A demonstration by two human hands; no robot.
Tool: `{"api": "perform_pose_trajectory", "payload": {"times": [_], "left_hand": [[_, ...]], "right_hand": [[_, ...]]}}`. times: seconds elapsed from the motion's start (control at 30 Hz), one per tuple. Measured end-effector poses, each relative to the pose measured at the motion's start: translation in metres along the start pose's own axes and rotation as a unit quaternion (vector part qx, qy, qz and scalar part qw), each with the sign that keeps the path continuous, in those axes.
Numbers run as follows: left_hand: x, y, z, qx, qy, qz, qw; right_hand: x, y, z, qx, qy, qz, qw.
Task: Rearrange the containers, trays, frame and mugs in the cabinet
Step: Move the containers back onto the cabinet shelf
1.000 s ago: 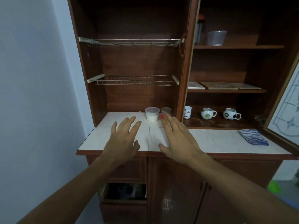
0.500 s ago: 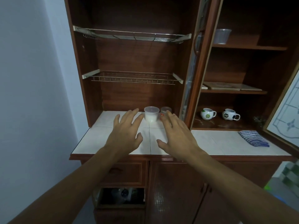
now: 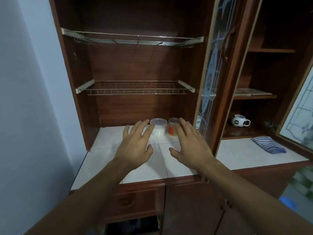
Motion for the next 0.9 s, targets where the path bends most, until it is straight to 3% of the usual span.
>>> {"api": "perform_pose_trajectory", "payload": {"times": [0.13,0.9], "left_hand": [[-0.021,-0.013,-0.011,-0.026,-0.009,-0.002,1.0],[-0.103,-0.121,-0.111,0.005,-0.037,0.055,0.998]], "right_hand": [[-0.006,-0.01,-0.013,-0.004,-0.017,-0.002,1.0],[0.029,-0.1,-0.138,-0.019,-0.022,0.008,1.0]]}}
Point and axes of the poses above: each hand's wrist, its own z-axis away from the middle knuckle, its own y-axis out of the back of the hand, x = y × z, the point moved 9 cm from there along -z, towards the middle knuckle, and after that the axes turned 6 degrees about z, right-handed, at the moved point
